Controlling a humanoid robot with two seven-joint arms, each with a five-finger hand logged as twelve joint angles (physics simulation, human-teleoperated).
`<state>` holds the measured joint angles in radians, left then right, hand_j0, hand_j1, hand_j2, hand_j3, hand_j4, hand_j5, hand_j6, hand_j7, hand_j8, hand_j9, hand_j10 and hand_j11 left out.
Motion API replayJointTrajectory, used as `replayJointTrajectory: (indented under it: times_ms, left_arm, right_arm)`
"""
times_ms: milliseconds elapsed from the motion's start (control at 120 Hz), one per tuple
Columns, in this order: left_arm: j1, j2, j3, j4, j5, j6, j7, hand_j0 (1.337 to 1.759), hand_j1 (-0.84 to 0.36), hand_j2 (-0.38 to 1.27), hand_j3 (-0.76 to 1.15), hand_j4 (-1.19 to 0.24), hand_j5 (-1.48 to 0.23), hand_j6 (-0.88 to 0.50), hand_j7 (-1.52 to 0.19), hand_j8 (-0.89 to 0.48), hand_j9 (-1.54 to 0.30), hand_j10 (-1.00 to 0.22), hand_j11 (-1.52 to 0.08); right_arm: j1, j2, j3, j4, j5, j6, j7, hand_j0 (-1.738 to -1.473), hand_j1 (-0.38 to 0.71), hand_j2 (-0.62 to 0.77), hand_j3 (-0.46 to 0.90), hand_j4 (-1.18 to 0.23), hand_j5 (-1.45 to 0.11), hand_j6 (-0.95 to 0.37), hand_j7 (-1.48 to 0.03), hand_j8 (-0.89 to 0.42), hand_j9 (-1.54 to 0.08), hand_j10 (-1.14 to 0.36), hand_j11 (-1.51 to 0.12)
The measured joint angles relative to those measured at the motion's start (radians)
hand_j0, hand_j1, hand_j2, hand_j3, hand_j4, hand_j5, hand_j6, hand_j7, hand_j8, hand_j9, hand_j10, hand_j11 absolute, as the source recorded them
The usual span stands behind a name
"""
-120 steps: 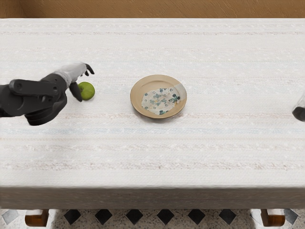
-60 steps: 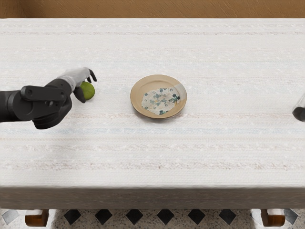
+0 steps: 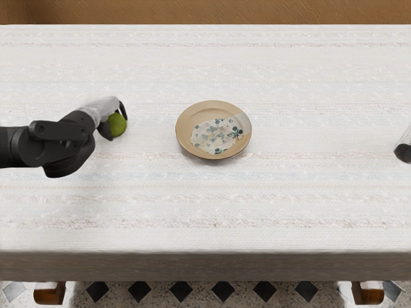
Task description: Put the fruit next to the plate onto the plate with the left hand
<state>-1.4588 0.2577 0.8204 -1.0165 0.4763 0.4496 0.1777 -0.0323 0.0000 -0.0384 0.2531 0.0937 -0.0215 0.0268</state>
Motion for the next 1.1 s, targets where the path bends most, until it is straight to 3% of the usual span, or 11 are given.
replayJointTrajectory:
  times_ms: [333,467,617,800,992,1100]
  left_arm:
    - [-0.028,-0.005,0.001,-0.014,-0.01,-0.011,0.003,1.653,-0.21,0.3,0.0,-0.61,-0.83,-0.41,-0.86,-0.46,-0.88,-0.65,-0.88]
    - [-0.094,-0.005,-0.002,-0.036,-0.011,-0.011,0.004,1.654,-0.21,0.28,0.0,-0.58,-0.85,-0.39,-0.87,-0.44,-0.89,-0.66,-0.89]
    - [-0.164,-0.011,-0.004,-0.064,-0.014,-0.013,0.004,1.655,-0.25,0.37,0.0,-0.55,-0.89,-0.35,-0.89,-0.43,-0.89,-0.66,-0.89]
    - [-0.237,-0.092,-0.005,-0.09,-0.024,-0.015,0.004,1.655,-0.25,0.4,0.0,-0.52,-0.92,-0.34,-0.91,-0.42,-0.89,-0.67,-0.89]
    - [-0.305,-0.252,-0.012,-0.097,-0.084,-0.016,0.005,1.656,-0.26,0.42,0.0,-0.54,-0.93,-0.34,-0.91,-0.42,-0.89,-0.67,-0.89]
    - [-0.319,-0.258,-0.022,-0.094,-0.108,-0.015,0.005,1.656,-0.26,0.44,0.0,-0.54,-0.93,-0.35,-0.91,-0.44,-0.89,-0.67,-0.89]
  right_arm:
    - [0.0,0.0,0.0,0.0,0.0,0.0,-0.001,-1.658,-0.31,-0.01,0.0,-0.03,-0.04,-0.03,-0.04,-0.03,-0.04,-0.03,-0.04]
    - [0.0,0.0,0.0,0.0,0.0,0.0,-0.001,-1.658,-0.31,-0.01,0.0,-0.03,-0.04,-0.03,-0.04,-0.03,-0.04,-0.03,-0.04]
    - [0.0,0.0,0.0,0.0,0.0,0.0,-0.001,-1.658,-0.31,-0.01,0.0,-0.03,-0.04,-0.03,-0.04,-0.03,-0.04,-0.03,-0.04]
    - [0.0,0.0,0.0,0.0,0.0,0.0,-0.001,-1.658,-0.31,-0.01,0.0,-0.03,-0.04,-0.03,-0.04,-0.03,-0.04,-0.03,-0.04]
    - [0.0,0.0,0.0,0.0,0.0,0.0,0.0,-1.658,-0.31,-0.01,0.0,-0.03,-0.04,-0.03,-0.04,-0.03,-0.04,-0.03,-0.04]
    - [0.0,0.0,0.0,0.0,0.0,0.0,-0.001,-1.658,-0.31,-0.01,0.0,-0.03,-0.04,-0.03,-0.04,-0.03,-0.04,-0.03,-0.04]
